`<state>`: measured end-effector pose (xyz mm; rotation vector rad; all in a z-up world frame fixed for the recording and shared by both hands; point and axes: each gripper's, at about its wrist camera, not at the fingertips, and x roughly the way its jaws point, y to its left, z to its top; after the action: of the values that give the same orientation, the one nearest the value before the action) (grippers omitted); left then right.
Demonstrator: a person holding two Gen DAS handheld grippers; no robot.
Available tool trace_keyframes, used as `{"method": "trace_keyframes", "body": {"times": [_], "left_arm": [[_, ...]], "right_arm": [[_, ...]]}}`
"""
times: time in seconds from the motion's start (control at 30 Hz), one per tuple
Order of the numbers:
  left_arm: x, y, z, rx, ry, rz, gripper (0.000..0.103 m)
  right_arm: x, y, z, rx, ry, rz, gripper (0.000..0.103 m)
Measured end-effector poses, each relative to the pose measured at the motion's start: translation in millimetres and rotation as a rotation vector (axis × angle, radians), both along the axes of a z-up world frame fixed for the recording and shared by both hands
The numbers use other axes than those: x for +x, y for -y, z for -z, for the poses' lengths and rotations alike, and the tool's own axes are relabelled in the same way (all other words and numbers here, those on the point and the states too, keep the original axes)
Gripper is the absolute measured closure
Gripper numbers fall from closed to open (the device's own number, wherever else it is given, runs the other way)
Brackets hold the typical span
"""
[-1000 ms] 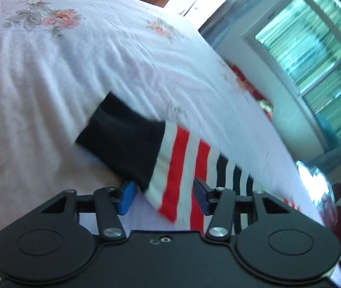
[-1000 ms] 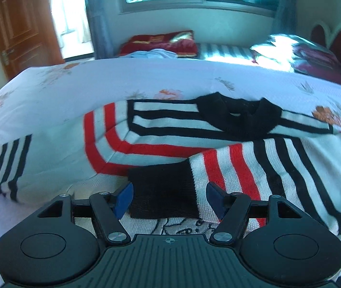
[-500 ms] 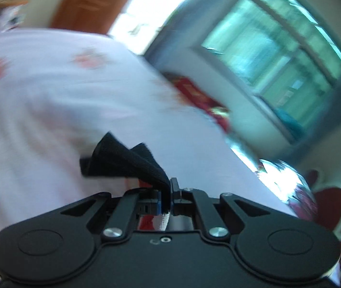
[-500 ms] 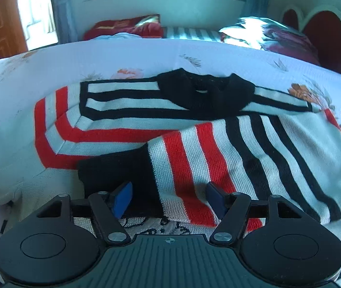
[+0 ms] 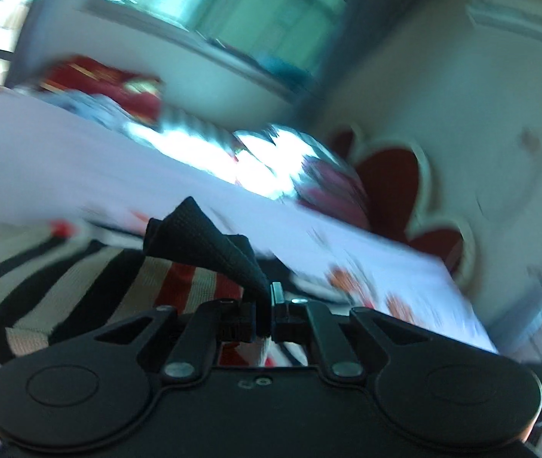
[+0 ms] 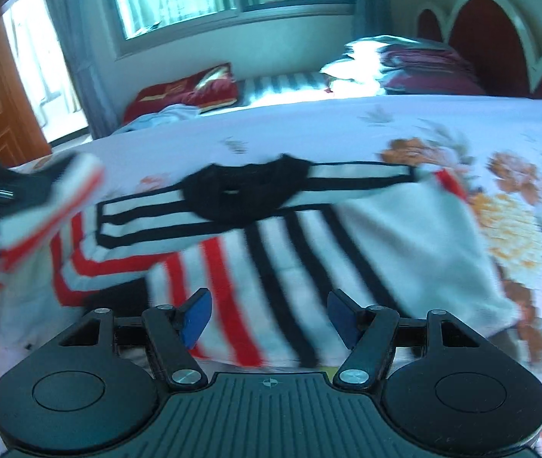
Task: Fold small clothes
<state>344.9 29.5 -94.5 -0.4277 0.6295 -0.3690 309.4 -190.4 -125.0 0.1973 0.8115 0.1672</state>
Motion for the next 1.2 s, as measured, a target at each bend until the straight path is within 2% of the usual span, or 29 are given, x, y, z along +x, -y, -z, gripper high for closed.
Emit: {"method": "trace_keyframes", "body": {"times": [0.1,0.17,0.23,0.27,0.33,0.37,0.5,0.63,0.73,0.8,0.87,0.9,0.93,1.03,1.07,1.1,1.17,1.2], "left_arm": [[12.5,38.6,28.6,0.075,-0.057,0.081,0.097],[16.4,48.2,44.9,0.104,-0.128,0.105,0.076],[14.0,47.3,52.0,0.126,-0.169,0.112,0.069],[10.6,43.0,51.5,0.127,-0.167,0.107,0.060],[4.0,39.9,41.4,0.144,-0.137,0.073,0.047],[-2.4,33.0,36.0,0.153,-0.113,0.056,0.044],[-20.5,1.3,14.0,0.216,-0.055,-0.038,0.041],[-41.4,-32.4,-1.2,0.330,-0.027,-0.142,0.039],[-60.2,-58.3,6.5,0.408,-0.054,-0.198,0.038],[-67.8,-71.6,16.4,0.425,-0.091,-0.227,0.038],[-71.5,-76.9,27.6,0.442,-0.114,-0.248,0.039],[-71.7,-76.9,32.2,0.458,-0.118,-0.252,0.039],[-70.4,-75.3,36.7,0.478,-0.120,-0.252,0.040],[-62.9,-65.2,48.8,0.542,-0.115,-0.237,0.043],[-60.1,-62.3,51.8,0.564,-0.110,-0.238,0.049],[-57.2,-59.8,54.3,0.580,-0.102,-0.239,0.051],[-53.5,-56.6,58.3,0.591,-0.080,-0.238,0.076],[-51.7,-55.5,58.5,0.591,-0.079,-0.237,0.076]], "right_arm": [[-3.2,25.6,4.8,0.016,-0.016,0.029,0.036],[-5.4,39.2,7.1,0.032,-0.026,0.048,0.036],[-7.0,47.9,7.9,0.053,-0.033,0.052,0.036],[-7.5,49.9,7.8,0.061,-0.034,0.049,0.034],[-8.9,50.1,7.3,0.074,-0.024,0.040,0.018],[-9.5,47.9,6.1,0.079,-0.015,0.031,0.018],[-5.0,27.9,4.6,0.083,0.004,-0.035,0.018],[2.2,2.3,5.1,0.069,0.017,-0.101,0.018],[8.4,-20.5,8.8,-0.017,0.038,-0.135,0.018],[15.0,-26.9,13.0,-0.039,0.032,-0.133,0.018],[18.3,-29.0,14.2,-0.057,0.031,-0.124,0.029],[19.6,-29.0,14.1,-0.059,0.030,-0.129,0.045],[21.6,-27.9,14.1,-0.052,0.026,-0.132,0.051],[25.1,-22.6,12.6,-0.040,0.017,-0.119,0.086],[25.8,-19.1,9.9,-0.031,0.020,-0.112,0.094],[25.3,-15.8,6.7,-0.034,0.032,-0.101,0.098],[22.3,-4.9,-2.9,-0.020,0.075,-0.073,0.098],[20.0,3.1,-9.4,-0.015,0.103,-0.055,0.098]]}}
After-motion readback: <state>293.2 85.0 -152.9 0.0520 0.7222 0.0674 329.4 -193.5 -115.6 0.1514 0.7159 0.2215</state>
